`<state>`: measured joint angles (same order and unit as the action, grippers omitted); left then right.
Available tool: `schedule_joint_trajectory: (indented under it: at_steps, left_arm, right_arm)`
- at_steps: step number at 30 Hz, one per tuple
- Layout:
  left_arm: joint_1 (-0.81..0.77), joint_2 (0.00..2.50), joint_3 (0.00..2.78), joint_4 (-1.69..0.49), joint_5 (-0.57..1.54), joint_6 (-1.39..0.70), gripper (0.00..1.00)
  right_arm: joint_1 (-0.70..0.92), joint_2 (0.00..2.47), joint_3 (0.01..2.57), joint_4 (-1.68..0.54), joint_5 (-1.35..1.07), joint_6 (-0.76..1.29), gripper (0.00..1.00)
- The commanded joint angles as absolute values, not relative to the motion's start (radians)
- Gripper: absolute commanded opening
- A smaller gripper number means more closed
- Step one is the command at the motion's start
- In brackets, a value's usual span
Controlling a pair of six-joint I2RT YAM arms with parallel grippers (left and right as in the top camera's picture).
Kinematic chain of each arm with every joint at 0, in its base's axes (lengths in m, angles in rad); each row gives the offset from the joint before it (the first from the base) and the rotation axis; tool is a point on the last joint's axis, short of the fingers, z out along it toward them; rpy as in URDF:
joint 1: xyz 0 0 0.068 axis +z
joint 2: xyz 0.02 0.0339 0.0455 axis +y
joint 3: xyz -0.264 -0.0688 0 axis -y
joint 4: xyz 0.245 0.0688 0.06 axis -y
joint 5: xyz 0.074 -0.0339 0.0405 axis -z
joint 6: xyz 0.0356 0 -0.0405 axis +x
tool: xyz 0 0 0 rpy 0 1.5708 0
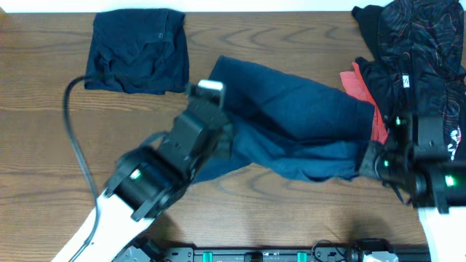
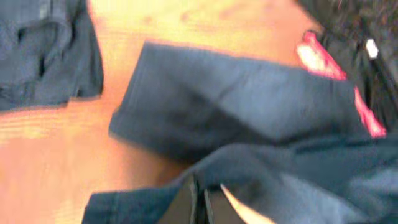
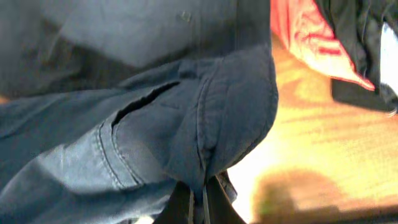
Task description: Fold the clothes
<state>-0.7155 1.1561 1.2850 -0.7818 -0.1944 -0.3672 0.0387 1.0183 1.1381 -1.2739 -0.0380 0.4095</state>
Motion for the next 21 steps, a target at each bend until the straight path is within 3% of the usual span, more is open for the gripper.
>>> schedule_joint_trajectory:
  at_steps: [1,11,21]
  left_arm:
    - [-0.664,1.229,1.302,-0.708,-0.241,-0.299,0.06]
    - [-0.450,1.452,1.302,-0.493,-0.240,-0.299,0.06]
    - [-0.422,1.620,1.302,-0.287,-0.214,-0.262,0.06]
  right_arm:
    - [-0.015,1.085,1.152,-1.224,0.000,0.406,0.01]
    - [-0.131,1.301,1.152,-0.933,-0.004,0.315,0.01]
    - [-0.138,1.534,1.152,-0.698,-0.004,0.298,0.01]
